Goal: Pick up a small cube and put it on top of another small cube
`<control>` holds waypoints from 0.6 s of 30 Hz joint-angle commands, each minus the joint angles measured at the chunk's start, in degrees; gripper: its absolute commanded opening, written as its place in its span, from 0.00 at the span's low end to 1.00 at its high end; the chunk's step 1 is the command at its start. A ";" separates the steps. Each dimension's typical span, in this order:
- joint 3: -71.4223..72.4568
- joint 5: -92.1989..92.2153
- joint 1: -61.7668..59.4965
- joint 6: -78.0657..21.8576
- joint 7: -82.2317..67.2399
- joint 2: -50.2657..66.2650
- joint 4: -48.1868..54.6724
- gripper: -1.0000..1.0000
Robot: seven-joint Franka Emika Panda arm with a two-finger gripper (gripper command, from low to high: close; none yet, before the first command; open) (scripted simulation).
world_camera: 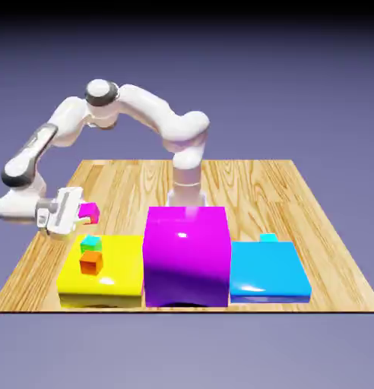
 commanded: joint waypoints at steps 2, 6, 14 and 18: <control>-1.11 3.80 4.15 -1.31 0.97 -3.36 -0.54 0.00; -3.19 10.38 12.46 -3.76 2.51 -9.31 -1.51 0.00; -7.34 23.54 29.07 -8.66 5.61 -21.22 -3.45 0.00; -9.06 27.13 37.38 -10.00 6.03 -24.81 -4.11 0.00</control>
